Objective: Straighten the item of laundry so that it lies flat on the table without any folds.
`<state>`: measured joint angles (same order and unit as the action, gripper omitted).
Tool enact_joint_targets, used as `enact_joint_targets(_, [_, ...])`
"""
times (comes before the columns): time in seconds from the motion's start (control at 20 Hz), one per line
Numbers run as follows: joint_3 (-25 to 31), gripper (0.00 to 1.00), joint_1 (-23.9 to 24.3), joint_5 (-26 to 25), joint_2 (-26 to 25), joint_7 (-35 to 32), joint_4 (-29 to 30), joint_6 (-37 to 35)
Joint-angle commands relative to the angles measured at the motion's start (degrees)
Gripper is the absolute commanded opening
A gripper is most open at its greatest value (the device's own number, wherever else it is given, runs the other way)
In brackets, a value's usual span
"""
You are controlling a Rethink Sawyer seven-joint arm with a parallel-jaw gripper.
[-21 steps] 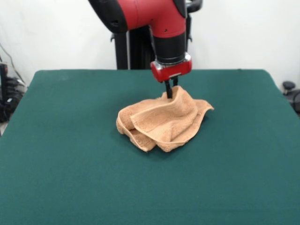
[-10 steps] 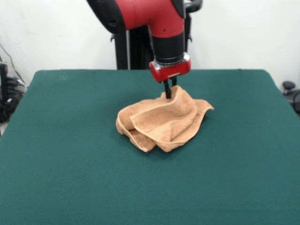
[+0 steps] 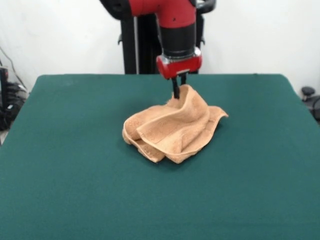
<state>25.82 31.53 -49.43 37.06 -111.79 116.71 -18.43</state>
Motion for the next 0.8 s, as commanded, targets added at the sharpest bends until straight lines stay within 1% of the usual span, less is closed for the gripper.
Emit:
enact_joint_targets(0.05, [7.73, 0.00, 0.14, 6.26, 9.39, 5.46, 5.43, -6.93])
enact_joint_targets(0.3, [9.09, 0.00, -0.31, 11.57, 15.13, 3.66, 10.03, -7.73])
enact_joint_targets(0.4, [9.21, 0.00, -0.78, 13.12, 16.66, 2.97, 11.32, -7.83])
enact_joint_targets(0.65, [9.62, 0.00, -1.17, 15.76, 18.44, 2.47, 12.94, -7.97])
enact_joint_targets(0.8, [10.13, 0.00, -1.19, 17.81, 20.36, 2.75, 14.17, -8.47])
